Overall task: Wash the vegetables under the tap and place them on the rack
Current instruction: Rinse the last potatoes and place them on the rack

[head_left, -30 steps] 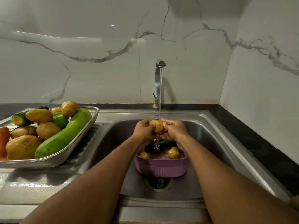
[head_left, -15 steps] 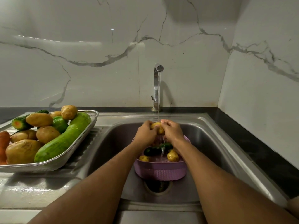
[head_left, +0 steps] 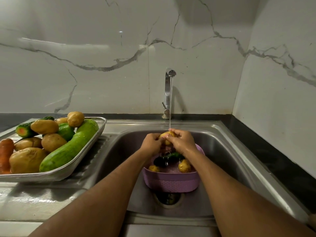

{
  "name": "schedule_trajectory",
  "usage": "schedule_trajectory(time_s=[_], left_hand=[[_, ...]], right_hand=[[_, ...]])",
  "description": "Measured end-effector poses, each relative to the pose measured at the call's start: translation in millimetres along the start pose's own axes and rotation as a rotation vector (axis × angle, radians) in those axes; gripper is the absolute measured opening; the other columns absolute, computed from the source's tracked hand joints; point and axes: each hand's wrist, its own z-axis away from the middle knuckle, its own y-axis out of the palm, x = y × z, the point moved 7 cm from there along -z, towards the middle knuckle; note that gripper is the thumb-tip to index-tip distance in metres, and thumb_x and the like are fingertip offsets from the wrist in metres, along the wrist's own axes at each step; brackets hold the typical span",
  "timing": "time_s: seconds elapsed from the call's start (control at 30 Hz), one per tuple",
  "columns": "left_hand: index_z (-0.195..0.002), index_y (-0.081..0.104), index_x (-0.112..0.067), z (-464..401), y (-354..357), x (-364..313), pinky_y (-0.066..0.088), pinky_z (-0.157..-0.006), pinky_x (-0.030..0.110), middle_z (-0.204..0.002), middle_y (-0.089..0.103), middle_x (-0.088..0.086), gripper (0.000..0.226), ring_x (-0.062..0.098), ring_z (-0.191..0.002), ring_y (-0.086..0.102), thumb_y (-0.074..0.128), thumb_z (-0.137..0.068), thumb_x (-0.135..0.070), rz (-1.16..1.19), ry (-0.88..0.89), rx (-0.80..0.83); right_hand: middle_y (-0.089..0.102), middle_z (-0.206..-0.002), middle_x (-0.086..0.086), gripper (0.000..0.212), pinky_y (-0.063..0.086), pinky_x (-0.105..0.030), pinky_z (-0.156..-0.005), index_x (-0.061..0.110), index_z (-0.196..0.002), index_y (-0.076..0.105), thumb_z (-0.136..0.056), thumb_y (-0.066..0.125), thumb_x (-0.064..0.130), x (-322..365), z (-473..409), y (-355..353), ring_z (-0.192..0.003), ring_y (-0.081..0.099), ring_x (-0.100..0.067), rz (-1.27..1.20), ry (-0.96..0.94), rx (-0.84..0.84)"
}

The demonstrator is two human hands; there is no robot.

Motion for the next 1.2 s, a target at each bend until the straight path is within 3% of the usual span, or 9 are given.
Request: schedule_trajectory(time_s=[0.07,0.2,0.3,0.37,0.53,0.67,0.87,1.0,1.2], left_hand=[[-0.107,0.071,-0.012,3.1,1.3,-2.1,0.064,-0.077,0.031,-0.096,0.077,0.011,0.019,0.018,-0.085,0.077,0.053,-0.105,-0.008,0.064,-0.002,0.017],[-0.116,0.070,-0.011,4.3,-1.8,0.3,0.063,-0.069,0.029,-0.099,0.076,0.014,0.021,0.019,-0.081,0.077,0.054,-0.104,-0.004,0.214,-0.070,-0.007],[-0.127,0.067,-0.006,3.8,-5.1,3.6,0.064,-0.083,0.042,-0.106,0.075,0.017,0.026,0.029,-0.095,0.076,0.056,-0.103,-0.006,0.245,-0.115,-0.028],[-0.128,0.067,-0.006,5.2,-3.0,2.6,0.063,-0.087,0.044,-0.108,0.075,0.018,0.027,0.031,-0.098,0.075,0.057,-0.103,-0.008,0.273,-0.122,-0.016],[-0.121,0.068,-0.008,14.1,4.6,-11.6,0.063,-0.071,0.031,-0.106,0.074,0.017,0.021,0.024,-0.085,0.077,0.057,-0.103,-0.008,0.355,-0.056,-0.006],[-0.121,0.069,-0.006,17.4,5.0,-18.5,0.063,-0.068,0.028,-0.104,0.076,0.015,0.022,0.021,-0.081,0.077,0.058,-0.103,-0.008,0.382,0.013,-0.062],[-0.115,0.069,-0.008,18.5,-1.3,-7.7,0.063,-0.064,0.026,-0.098,0.076,0.016,0.017,0.019,-0.076,0.076,0.058,-0.102,-0.007,0.432,-0.079,-0.109],[-0.113,0.070,-0.007,17.5,3.3,-3.4,0.063,-0.064,0.027,-0.094,0.076,0.016,0.016,0.015,-0.066,0.074,0.058,-0.103,-0.008,0.469,-0.142,-0.097],[-0.112,0.075,-0.010,13.7,13.2,-3.7,0.064,-0.081,0.043,-0.090,0.079,0.010,0.019,0.023,-0.082,0.077,0.059,-0.103,-0.018,0.275,-0.038,-0.109]], right_hand=[[0.064,-0.139,-0.006,0.050,0.053,-0.020,-0.086,0.019,-0.143,0.060,-0.096,0.073,0.023,0.7,-1.3,0.1,-0.122,0.064,-0.022,0.007,-0.024,-0.016],[0.072,-0.115,-0.017,0.050,0.062,-0.029,-0.060,0.025,-0.149,0.053,-0.103,0.058,0.007,-1.7,0.8,7.8,-0.070,0.074,-0.020,-0.199,0.107,0.081],[0.075,-0.104,-0.017,0.048,0.066,-0.040,-0.075,0.024,-0.151,0.050,-0.106,0.050,0.006,-3.7,1.0,9.4,-0.073,0.075,-0.023,-0.321,0.167,0.124],[0.074,-0.110,-0.014,0.047,0.065,-0.036,-0.070,0.024,-0.152,0.049,-0.106,0.054,0.014,-4.3,2.0,8.2,-0.071,0.075,-0.021,-0.320,0.160,0.098],[0.075,-0.094,-0.010,0.037,0.059,-0.028,-0.055,0.018,-0.129,0.065,-0.100,0.064,0.041,-3.4,4.4,1.0,-0.060,0.070,-0.017,-0.326,0.172,-0.078],[0.070,-0.070,-0.006,0.041,0.055,-0.028,-0.051,0.017,-0.114,0.067,-0.101,0.057,0.055,-0.9,8.9,6.5,-0.054,0.065,-0.016,-0.382,0.239,-0.065],[0.069,-0.078,-0.011,0.043,0.051,-0.027,-0.051,0.015,-0.139,0.054,-0.108,0.046,0.044,-1.5,6.3,16.7,-0.055,0.064,-0.016,-0.341,0.231,0.135],[0.067,-0.080,-0.012,0.049,0.050,-0.025,-0.050,0.026,-0.157,0.034,-0.110,0.045,0.034,-2.0,10.7,15.7,-0.056,0.061,-0.015,-0.337,0.248,0.181],[0.060,-0.065,-0.008,0.031,0.041,-0.023,-0.040,0.021,-0.123,0.059,-0.108,0.044,0.042,-4.2,7.2,10.6,-0.042,0.050,-0.014,-0.268,0.285,-0.073]])
